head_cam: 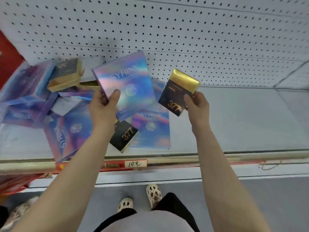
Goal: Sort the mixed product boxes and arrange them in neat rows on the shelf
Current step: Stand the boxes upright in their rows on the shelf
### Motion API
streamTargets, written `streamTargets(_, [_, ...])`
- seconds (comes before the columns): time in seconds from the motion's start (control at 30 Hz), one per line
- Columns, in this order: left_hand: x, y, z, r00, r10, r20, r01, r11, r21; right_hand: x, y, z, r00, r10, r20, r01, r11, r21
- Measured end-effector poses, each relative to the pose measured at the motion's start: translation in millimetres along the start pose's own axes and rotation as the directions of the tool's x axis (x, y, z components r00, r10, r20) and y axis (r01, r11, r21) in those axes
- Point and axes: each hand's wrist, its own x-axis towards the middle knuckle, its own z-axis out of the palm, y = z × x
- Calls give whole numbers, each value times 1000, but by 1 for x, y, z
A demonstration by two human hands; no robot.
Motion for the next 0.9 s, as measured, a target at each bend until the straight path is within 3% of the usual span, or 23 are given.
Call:
streamTargets(0.17, [-17, -4, 2, 960, -61, 273, 86, 993, -80, -64, 21, -41, 965, 118, -233, -90, 987, 130])
streamTargets(0.43, [-100, -39, 67, 891, -164, 424, 151, 986, 64, -168, 68, -132, 814, 264, -517, -179, 961, 209])
streamTargets(0.7, [-219, -57, 172, 709, -217, 671, 118, 975, 190, -221, 123, -271, 657, 335, -675, -146, 936, 322])
streamTargets(0.83, [-304, -65, 248, 629, -285, 723, 184, 958, 218, -243, 148, -370, 602, 340, -723, -170, 938, 301])
streamTargets(0.9, [-342, -72, 282, 539, -337, 772, 244, 940, 240, -253, 158, -420, 585, 336, -738, -197, 942, 272])
